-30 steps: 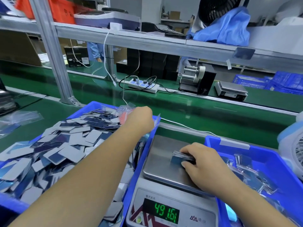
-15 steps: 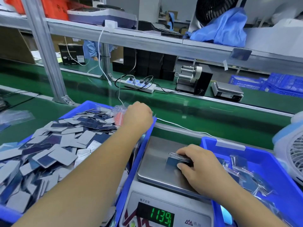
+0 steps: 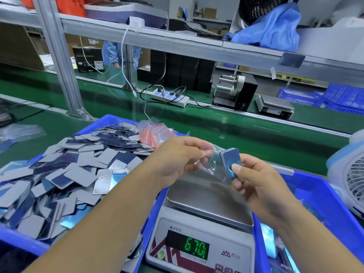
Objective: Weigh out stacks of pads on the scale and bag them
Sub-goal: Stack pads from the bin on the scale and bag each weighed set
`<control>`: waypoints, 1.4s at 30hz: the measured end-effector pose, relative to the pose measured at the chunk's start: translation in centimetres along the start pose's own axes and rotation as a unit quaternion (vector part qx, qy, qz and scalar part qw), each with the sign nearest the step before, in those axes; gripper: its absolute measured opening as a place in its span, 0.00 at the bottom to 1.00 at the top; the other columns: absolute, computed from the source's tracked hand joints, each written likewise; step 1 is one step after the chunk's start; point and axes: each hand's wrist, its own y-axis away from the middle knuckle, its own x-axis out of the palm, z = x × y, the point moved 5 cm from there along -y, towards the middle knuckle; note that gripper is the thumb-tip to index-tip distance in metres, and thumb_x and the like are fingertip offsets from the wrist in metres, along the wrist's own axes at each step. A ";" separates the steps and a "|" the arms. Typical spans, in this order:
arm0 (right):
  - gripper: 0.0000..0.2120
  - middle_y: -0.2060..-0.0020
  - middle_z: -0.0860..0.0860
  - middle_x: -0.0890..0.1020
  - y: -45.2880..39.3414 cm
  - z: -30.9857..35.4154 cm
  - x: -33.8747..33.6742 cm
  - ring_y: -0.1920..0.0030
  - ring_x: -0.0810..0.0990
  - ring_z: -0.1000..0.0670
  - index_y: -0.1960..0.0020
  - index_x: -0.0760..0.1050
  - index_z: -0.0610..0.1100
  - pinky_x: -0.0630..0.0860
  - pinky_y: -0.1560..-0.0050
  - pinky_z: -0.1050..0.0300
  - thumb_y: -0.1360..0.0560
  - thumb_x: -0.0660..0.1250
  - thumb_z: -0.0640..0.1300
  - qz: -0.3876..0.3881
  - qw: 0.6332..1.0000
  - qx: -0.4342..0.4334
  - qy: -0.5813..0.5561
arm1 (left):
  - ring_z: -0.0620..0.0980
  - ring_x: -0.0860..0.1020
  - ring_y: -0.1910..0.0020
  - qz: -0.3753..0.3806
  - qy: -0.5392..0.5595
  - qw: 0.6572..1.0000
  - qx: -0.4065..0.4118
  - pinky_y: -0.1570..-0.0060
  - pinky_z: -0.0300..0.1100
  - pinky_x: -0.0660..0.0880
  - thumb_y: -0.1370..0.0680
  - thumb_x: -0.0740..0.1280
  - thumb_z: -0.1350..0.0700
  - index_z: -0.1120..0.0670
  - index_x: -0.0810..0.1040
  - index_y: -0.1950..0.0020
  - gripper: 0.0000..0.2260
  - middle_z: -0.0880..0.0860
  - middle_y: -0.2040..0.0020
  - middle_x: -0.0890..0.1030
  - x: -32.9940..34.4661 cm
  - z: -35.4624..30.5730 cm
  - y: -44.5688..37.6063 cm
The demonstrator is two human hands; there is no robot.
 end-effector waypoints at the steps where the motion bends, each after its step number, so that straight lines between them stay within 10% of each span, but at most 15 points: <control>1: 0.15 0.60 0.46 0.79 0.0 -0.1 -0.2 0.73 0.69 0.53 0.44 0.78 0.38 0.68 0.75 0.65 0.31 0.69 0.37 -0.009 1.000 0.006 0.013 | 0.44 0.82 0.65 -0.005 0.000 1.000 -0.007 0.65 0.35 0.78 0.23 0.65 0.71 0.56 0.84 0.55 0.12 0.53 0.59 0.86 0.0 0.2 0.1; 6: 0.10 0.64 0.47 0.79 0.1 -0.3 -0.4 0.73 0.69 0.52 0.49 0.80 0.39 0.68 0.74 0.65 0.30 0.69 0.34 0.010 0.997 0.017 0.068 | 0.47 0.81 0.64 -0.038 -0.041 0.998 0.031 0.60 0.38 0.79 0.25 0.70 0.66 0.55 0.83 0.49 0.09 0.59 0.55 0.86 -0.1 0.0 -0.1; 10: 0.11 0.60 0.45 0.79 -0.1 -0.3 -0.3 0.73 0.69 0.53 0.49 0.82 0.41 0.67 0.74 0.65 0.32 0.68 0.38 -0.012 0.999 -0.015 -0.032 | 0.51 0.84 0.54 0.008 0.139 0.990 0.029 0.53 0.44 0.82 0.24 0.72 0.55 0.57 0.79 0.43 0.11 0.56 0.48 0.85 0.0 0.7 -0.3; 13: 0.08 0.58 0.47 0.82 -0.1 0.0 -0.1 0.73 0.69 0.54 0.52 0.82 0.44 0.67 0.74 0.65 0.29 0.66 0.38 -0.012 0.994 -0.046 -0.094 | 0.45 0.81 0.55 0.054 0.018 0.998 0.011 0.56 0.40 0.78 0.30 0.75 0.51 0.52 0.83 0.45 0.15 0.48 0.53 0.84 0.8 1.6 0.0; 17: 0.10 0.55 0.45 0.83 0.1 -0.2 0.3 0.72 0.71 0.54 0.50 0.82 0.43 0.68 0.73 0.64 0.30 0.66 0.39 -0.003 0.996 -0.055 -0.070 | 0.44 0.77 0.63 0.032 -0.121 0.990 0.058 0.62 0.36 0.72 0.29 0.78 0.56 0.49 0.84 0.60 0.04 0.47 0.65 0.81 1.5 1.7 0.1; 34: 0.14 0.63 0.47 0.79 0.4 0.3 0.1 0.72 0.71 0.52 0.47 0.81 0.40 0.69 0.72 0.63 0.33 0.70 0.40 -0.016 0.997 -0.075 0.011 | 0.45 0.70 0.74 -0.003 -0.161 0.982 0.103 0.72 0.34 0.68 0.27 0.77 0.55 0.49 0.77 0.74 0.17 0.48 0.74 0.74 0.9 1.4 -0.2; 38: 0.15 0.62 0.48 0.78 0.4 0.1 -0.2 0.72 0.71 0.51 0.45 0.79 0.38 0.69 0.72 0.62 0.32 0.70 0.38 -0.021 0.998 -0.066 0.008 | 0.45 0.66 0.74 -0.030 -0.078 0.993 0.079 0.73 0.34 0.63 0.31 0.76 0.46 0.55 0.80 0.64 0.13 0.50 0.71 0.73 0.4 1.6 -0.4; 42: 0.17 0.62 0.48 0.79 0.4 0.2 -0.2 0.72 0.71 0.51 0.45 0.79 0.37 0.68 0.73 0.62 0.33 0.70 0.39 -0.025 0.998 -0.062 0.011 | 0.43 0.69 0.71 0.004 -0.038 0.996 0.078 0.71 0.33 0.62 0.24 0.73 0.60 0.53 0.86 0.60 0.06 0.52 0.64 0.78 0.4 1.5 0.0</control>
